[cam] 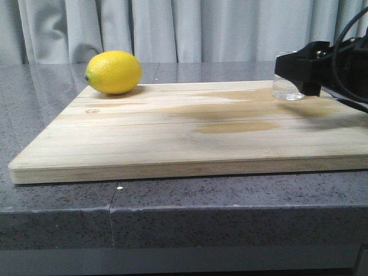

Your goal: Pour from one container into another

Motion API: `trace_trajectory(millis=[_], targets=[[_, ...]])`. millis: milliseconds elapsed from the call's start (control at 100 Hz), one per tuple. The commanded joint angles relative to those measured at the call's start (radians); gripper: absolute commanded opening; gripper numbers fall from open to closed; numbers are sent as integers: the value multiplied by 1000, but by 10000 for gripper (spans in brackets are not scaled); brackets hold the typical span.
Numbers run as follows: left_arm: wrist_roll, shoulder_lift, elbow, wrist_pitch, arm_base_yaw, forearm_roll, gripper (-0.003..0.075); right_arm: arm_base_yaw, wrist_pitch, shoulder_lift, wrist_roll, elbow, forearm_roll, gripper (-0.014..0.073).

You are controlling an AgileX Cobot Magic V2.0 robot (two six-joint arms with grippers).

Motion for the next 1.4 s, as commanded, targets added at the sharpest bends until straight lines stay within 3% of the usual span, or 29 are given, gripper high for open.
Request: trace_trajectory(millis=[0, 430, 1390], targets=[[-8, -39, -30, -80, 0, -1, -19, 0, -44, -24, -9, -40, -1, 534], [-8, -39, -30, -80, 0, -1, -19, 0, 50, -20, -9, -128, -1, 534], [-8, -39, -30, -80, 0, -1, -20, 0, -126, 154, -54, -128, 17, 533]])
